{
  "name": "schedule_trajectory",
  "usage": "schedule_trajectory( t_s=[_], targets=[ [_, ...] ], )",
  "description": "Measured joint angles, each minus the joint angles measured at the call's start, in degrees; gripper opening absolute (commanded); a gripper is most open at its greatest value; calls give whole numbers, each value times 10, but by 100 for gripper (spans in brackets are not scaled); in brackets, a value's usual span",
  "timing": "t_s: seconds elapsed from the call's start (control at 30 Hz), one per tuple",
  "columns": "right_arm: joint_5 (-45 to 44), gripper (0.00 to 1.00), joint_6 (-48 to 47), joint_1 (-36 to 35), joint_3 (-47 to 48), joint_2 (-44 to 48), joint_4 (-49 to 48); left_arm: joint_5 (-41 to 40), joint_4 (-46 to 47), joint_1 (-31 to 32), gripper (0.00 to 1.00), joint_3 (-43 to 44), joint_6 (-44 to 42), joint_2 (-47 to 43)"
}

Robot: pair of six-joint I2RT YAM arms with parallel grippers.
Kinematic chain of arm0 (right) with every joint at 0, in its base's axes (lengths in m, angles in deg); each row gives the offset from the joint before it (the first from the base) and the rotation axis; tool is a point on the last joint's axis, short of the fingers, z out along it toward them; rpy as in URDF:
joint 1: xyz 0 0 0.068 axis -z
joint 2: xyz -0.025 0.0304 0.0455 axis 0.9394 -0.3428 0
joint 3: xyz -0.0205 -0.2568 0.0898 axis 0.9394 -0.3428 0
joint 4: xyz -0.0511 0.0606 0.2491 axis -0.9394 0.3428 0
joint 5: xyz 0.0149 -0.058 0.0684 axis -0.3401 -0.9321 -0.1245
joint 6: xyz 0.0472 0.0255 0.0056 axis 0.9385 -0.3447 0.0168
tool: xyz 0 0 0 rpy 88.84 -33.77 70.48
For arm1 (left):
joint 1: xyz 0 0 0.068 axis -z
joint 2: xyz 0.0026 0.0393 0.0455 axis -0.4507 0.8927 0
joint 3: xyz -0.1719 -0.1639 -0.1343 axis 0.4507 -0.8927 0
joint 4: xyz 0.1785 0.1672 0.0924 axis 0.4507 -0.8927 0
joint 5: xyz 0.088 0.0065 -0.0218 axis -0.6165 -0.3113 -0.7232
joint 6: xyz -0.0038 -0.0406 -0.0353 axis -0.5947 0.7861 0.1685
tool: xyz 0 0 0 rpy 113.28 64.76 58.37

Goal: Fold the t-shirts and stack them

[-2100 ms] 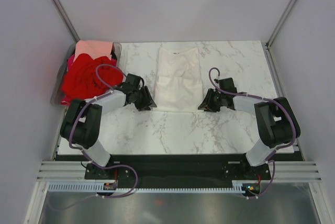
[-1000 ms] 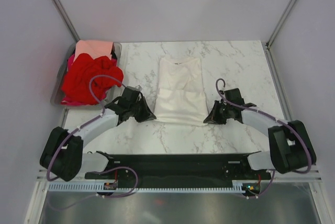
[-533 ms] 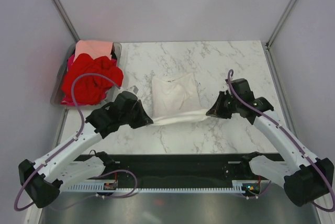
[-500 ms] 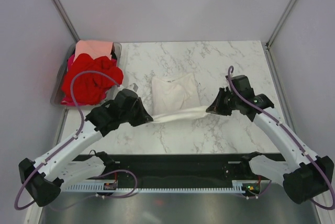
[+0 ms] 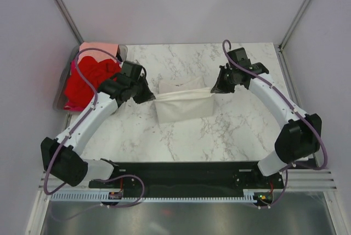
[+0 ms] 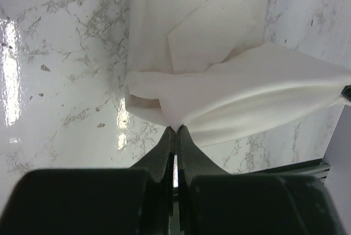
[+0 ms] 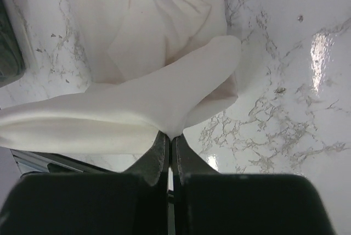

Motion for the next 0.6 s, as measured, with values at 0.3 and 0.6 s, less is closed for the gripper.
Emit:
schedule_trajectory(
  t_s=[0.3, 0.6],
  targets=[
    [7, 0, -31, 33, 176, -176, 6, 35, 1, -51, 2, 135, -47, 170],
    [30, 56, -44, 68, 450, -433, 38, 86, -10, -110, 56, 357, -69, 444]
  ],
)
